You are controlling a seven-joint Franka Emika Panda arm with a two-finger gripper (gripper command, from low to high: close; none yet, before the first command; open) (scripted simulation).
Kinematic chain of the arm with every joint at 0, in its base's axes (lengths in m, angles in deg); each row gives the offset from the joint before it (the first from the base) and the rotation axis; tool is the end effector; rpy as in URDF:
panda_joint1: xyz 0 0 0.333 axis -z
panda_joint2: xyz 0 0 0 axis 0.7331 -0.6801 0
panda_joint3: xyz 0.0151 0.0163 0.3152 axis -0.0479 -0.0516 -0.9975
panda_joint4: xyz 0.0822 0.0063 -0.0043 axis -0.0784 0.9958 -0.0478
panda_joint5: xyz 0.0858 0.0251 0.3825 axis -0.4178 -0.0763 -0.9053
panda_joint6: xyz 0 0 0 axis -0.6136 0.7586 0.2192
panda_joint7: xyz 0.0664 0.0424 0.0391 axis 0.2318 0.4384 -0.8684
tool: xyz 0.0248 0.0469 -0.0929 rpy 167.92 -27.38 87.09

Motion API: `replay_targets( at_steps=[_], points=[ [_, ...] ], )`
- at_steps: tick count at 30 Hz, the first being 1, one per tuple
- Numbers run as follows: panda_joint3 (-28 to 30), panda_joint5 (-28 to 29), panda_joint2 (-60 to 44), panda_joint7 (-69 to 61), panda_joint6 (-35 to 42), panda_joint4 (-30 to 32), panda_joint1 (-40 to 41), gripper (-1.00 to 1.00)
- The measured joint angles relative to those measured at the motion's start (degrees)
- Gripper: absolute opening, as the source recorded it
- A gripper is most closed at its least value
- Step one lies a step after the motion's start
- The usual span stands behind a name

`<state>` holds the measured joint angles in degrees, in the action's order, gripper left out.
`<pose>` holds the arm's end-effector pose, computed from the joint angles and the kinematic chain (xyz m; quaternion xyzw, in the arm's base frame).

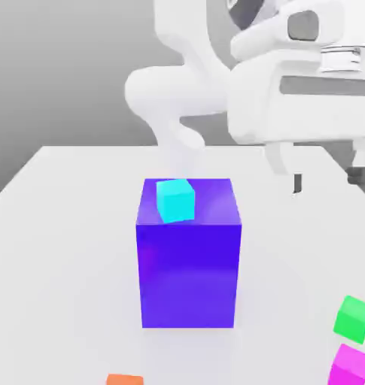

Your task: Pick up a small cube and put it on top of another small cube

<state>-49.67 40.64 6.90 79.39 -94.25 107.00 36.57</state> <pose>0.5156 0.1637 0.4160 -0.9838 0.0979 -0.1445 0.0408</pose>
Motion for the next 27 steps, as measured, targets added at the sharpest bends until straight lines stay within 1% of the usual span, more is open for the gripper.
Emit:
replay_targets(
  at_steps=[11,16,17,23,27],
  points=[
    [-3.12,4.42,-23.06,-5.89,-5.96,-1.52,-5.48,0.0],
    [-1.38,7.19,-33.46,-5.07,-12.38,-3.43,-7.87,0.0],
    [-1.02,7.45,-34.7,-4.91,-13.28,-3.72,-8.18,-1.0],
    [-0.86,7.62,-35.32,-4.79,-13.72,-3.86,-8.32,-1.0],
    [-2.4,5.94,-29.57,-6.02,-9.32,-2.51,-7.15,-1.0]
  ],
)
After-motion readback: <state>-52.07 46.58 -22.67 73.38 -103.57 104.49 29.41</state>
